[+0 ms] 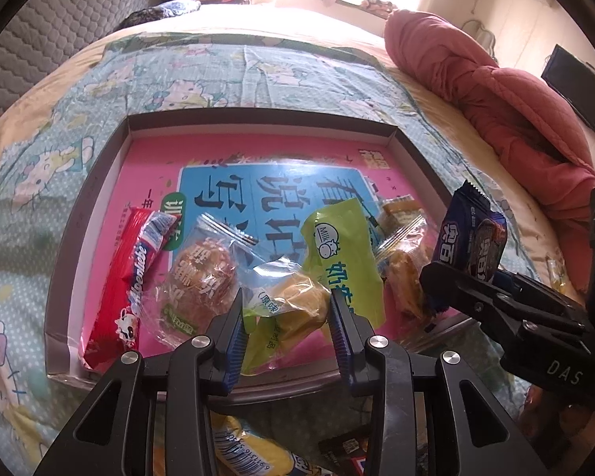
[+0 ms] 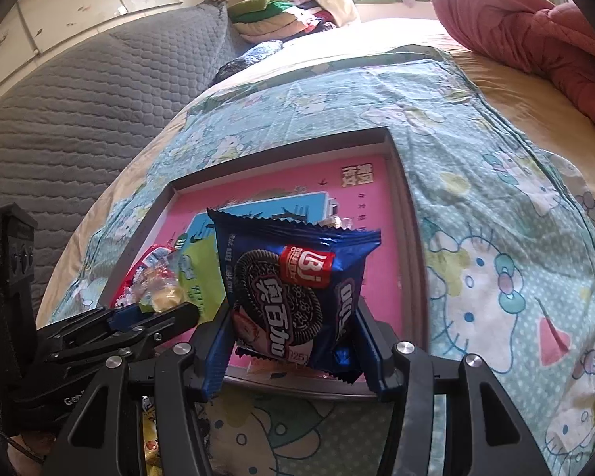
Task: Organize snacks
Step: 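Lower the green bag into the box and open the left tool while the right tool lowers the blue pack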
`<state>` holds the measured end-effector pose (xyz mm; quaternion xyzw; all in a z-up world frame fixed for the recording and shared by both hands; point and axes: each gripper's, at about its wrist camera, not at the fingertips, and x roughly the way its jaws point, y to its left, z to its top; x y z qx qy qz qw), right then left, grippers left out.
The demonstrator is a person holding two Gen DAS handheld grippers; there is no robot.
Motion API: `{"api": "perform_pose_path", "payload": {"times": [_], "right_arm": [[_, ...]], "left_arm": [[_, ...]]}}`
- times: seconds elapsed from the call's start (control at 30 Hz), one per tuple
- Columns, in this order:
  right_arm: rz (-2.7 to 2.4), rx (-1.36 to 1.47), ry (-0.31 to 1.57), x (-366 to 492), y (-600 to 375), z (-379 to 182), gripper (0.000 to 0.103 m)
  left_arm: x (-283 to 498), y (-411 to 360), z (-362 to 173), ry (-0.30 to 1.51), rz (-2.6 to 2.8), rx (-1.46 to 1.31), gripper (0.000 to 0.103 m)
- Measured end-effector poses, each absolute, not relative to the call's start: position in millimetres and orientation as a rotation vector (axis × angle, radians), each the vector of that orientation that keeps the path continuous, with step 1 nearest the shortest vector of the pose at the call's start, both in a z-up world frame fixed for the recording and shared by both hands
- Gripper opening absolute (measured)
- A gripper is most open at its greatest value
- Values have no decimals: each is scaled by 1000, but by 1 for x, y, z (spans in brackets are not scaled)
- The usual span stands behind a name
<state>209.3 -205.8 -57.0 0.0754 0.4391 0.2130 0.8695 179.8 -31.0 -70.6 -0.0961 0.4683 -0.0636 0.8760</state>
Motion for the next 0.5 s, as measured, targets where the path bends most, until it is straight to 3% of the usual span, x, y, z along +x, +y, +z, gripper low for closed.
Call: {"api": "perform_pose_path", "payload": {"times": [0.5], "right_arm": [[397, 164, 910, 212, -213, -55, 55]], "left_arm": [[176, -26, -72, 991, -131, -223, 41]]}}
